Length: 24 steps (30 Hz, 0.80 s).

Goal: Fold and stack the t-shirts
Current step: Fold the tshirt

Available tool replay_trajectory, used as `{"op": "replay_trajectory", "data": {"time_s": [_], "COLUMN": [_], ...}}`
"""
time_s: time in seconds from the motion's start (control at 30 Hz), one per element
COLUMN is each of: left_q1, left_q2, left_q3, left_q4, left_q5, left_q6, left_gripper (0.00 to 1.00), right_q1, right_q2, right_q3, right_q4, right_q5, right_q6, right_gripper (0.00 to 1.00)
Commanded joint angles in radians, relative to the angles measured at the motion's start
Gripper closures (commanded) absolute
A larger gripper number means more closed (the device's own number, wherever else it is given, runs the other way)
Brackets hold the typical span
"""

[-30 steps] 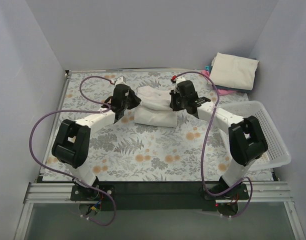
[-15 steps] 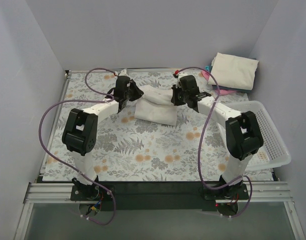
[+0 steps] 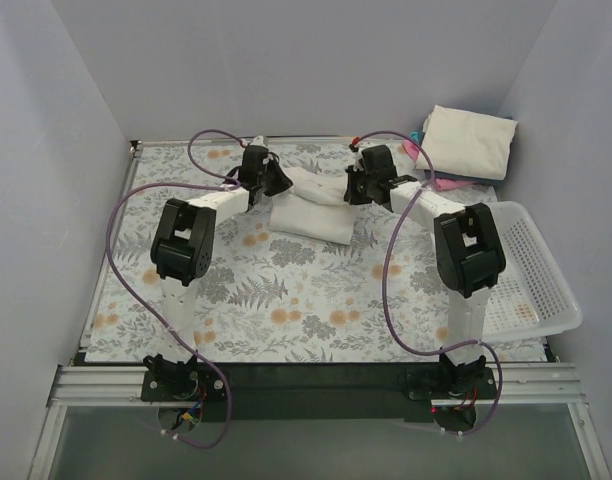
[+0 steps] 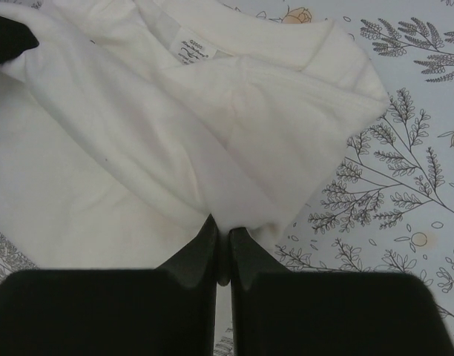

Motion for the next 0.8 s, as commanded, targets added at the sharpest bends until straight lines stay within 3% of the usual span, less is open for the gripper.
{"op": "replay_trajectory", "data": {"time_s": [0.0, 0.1, 0.13, 0.17, 0.2, 0.27, 0.3, 0.33, 0.47, 0.63, 0.77], "left_q1": [0.022, 0.022, 0.025, 0.026, 0.029, 0.037, 0.039, 0.043, 0.042, 0.025, 0.020], "left_q2": [0.019, 0.050, 0.054, 0.059, 0.063, 0.065, 0.063, 0.060, 0.011, -0.093, -0.085], "left_q3": [0.088, 0.136, 0.156, 0.172, 0.204, 0.239, 0.262, 0.296, 0.278, 0.077, 0.023], "left_q4": [0.000, -0.003, -0.012, -0.012, -0.014, -0.026, -0.034, -0.051, -0.043, 0.082, 0.034], "left_q5": [0.013, 0.016, 0.007, 0.001, -0.006, -0.043, -0.056, -0.066, -0.120, -0.045, -0.017], "left_q6": [0.028, 0.026, 0.017, 0.013, 0.003, -0.012, -0.012, -0.012, 0.005, 0.017, 0.032], "left_gripper": [1.00, 0.99, 0.93, 0.84, 0.65, 0.47, 0.27, 0.23, 0.16, 0.16, 0.15], "right_q1": [-0.022, -0.039, -0.051, -0.056, -0.063, -0.088, -0.098, -0.112, -0.126, -0.123, -0.123], "right_q2": [0.030, 0.057, 0.063, 0.067, 0.067, 0.060, 0.037, 0.022, -0.072, -0.141, -0.137], "right_q3": [0.073, 0.105, 0.124, 0.132, 0.144, 0.155, 0.153, 0.149, 0.101, -0.015, -0.085], "right_q4": [0.022, 0.022, 0.024, 0.022, 0.022, 0.022, 0.021, 0.021, 0.028, 0.087, 0.130], "right_q5": [-0.024, -0.029, -0.030, -0.035, -0.038, -0.038, -0.037, -0.030, 0.034, -0.039, -0.125], "right_q6": [-0.010, 0.003, 0.006, 0.009, 0.017, 0.024, 0.029, 0.029, 0.015, 0.035, 0.070], "right_gripper": [0.99, 0.98, 0.95, 0.77, 0.66, 0.49, 0.45, 0.42, 0.28, 0.25, 0.21]}}
